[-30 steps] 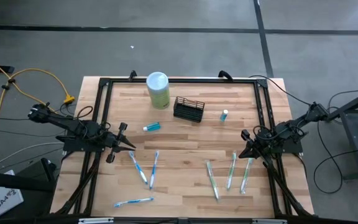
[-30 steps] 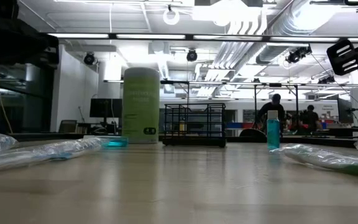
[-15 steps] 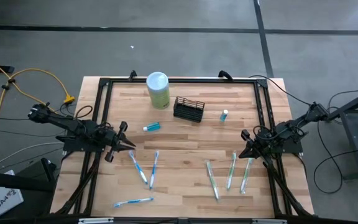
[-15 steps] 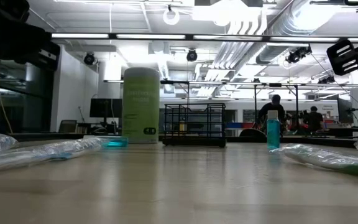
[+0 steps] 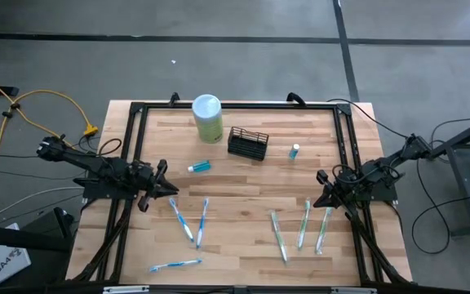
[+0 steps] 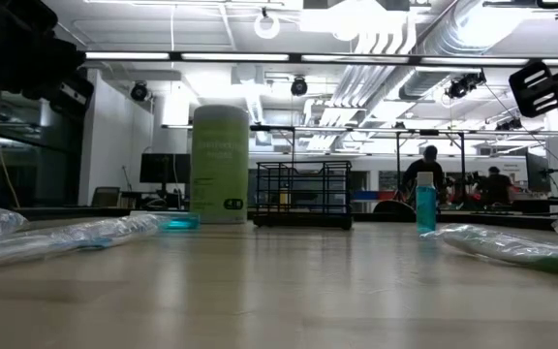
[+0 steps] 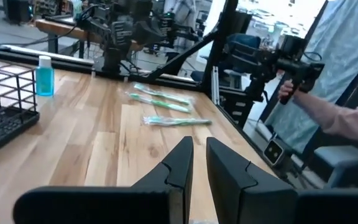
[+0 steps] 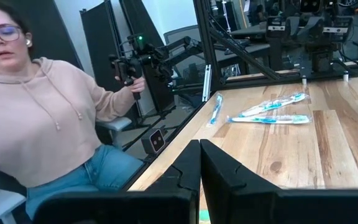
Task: Pick & Place toothbrushing station
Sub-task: Put the left mouthwash into the mesh organizer
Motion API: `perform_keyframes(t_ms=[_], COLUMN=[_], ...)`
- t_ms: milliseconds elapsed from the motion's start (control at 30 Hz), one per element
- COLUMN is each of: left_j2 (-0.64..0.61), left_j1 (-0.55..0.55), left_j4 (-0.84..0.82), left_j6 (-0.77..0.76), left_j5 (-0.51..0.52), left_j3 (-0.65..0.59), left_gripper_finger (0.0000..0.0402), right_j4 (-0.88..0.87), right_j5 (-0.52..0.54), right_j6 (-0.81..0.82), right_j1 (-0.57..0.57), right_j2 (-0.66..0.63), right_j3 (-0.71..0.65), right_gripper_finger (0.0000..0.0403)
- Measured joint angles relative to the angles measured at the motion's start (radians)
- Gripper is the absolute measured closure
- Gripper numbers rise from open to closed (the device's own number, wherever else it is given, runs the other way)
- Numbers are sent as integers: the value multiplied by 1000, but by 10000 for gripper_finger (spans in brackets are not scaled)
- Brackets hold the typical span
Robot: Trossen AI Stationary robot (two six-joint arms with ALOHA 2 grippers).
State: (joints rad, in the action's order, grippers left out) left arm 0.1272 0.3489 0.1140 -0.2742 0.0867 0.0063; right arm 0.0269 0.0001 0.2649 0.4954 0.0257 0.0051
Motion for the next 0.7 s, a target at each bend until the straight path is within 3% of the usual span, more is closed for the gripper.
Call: perform_keyframes(t_ms=[700], left_j2=[0], left_j1=[-1], left_j4=[72], left_j6=[19], left_j5=[181], left_j3=[0], left_gripper_finger=[360], right_j4=[108], right_j5=[32], right_j6=[0], right_j1=[0], right_j2=[0], right_j3=[0], right_gripper_finger=[401])
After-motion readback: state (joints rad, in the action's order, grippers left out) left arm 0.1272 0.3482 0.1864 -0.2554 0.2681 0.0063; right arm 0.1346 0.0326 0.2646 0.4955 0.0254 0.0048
